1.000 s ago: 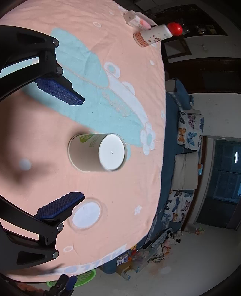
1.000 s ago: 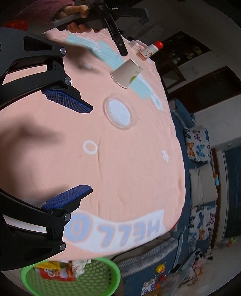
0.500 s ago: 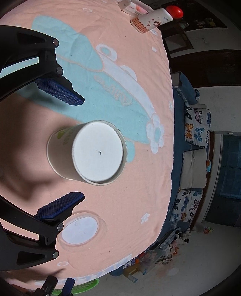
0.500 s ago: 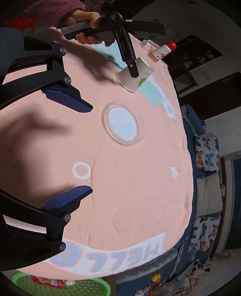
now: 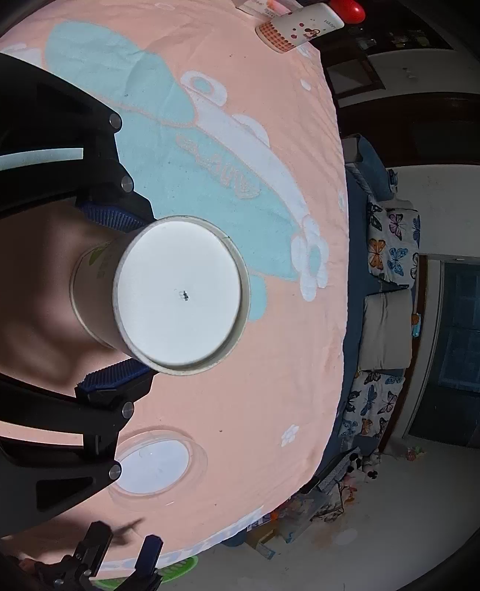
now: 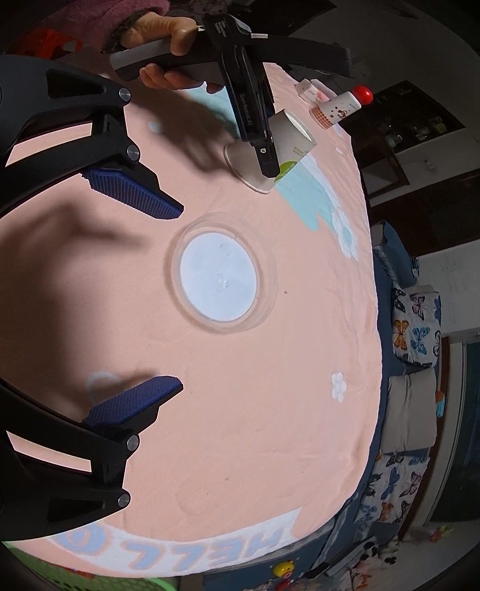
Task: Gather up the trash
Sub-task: 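Grasp the white paper cup with the left tool while the right tool grasps the clear lid, then carry the clear lid over the basket with the right tool while the left tool carries the cup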
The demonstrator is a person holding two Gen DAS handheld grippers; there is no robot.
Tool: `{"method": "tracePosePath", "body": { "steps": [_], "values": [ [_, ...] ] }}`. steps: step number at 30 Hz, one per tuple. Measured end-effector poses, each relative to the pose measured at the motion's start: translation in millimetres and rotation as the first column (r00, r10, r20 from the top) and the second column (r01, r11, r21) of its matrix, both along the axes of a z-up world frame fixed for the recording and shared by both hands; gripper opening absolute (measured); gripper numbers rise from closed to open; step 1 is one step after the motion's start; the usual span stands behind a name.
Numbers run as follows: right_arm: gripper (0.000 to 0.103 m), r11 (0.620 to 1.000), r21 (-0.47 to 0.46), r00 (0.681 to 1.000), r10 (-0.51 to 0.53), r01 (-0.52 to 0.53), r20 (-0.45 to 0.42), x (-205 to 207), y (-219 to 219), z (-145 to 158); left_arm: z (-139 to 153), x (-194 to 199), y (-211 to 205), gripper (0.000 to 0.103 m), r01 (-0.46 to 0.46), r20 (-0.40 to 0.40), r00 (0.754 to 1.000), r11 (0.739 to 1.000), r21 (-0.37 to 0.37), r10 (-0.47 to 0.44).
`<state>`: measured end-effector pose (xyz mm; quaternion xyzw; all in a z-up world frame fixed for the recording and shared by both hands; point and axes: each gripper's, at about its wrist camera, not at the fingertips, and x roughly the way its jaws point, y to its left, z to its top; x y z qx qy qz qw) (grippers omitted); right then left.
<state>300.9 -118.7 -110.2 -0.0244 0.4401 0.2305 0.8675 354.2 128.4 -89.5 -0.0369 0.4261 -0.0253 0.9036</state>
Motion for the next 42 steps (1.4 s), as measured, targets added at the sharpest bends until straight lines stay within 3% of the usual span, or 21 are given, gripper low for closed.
{"method": "tracePosePath", "body": {
  "steps": [15, 24, 32, 42],
  "values": [
    [0.094, 0.993, -0.101, 0.999, 0.053, -0.054, -0.012, 28, 48, -25, 29, -33, 32, 0.058, -0.024, 0.046, 0.999, 1.0, -0.004, 0.025],
    [0.095, 0.986, -0.164, 0.999, 0.043, -0.042, -0.001, 43, 64, -33, 31, -38, 38, 0.058, -0.029, 0.051, 0.998, 0.999, -0.015, 0.03],
    [0.092, 0.991, -0.13, 1.0, 0.021, -0.023, -0.012, 45, 61, -31, 32, -41, 36, 0.058, -0.022, 0.053, 0.998, 1.0, -0.008, 0.023],
    [0.092, 0.997, -0.079, 1.0, 0.007, -0.006, 0.011, 10, 33, -10, 45, -53, 14, 0.058, 0.022, 0.078, 0.997, 1.0, -0.012, -0.021]
  ]
}}
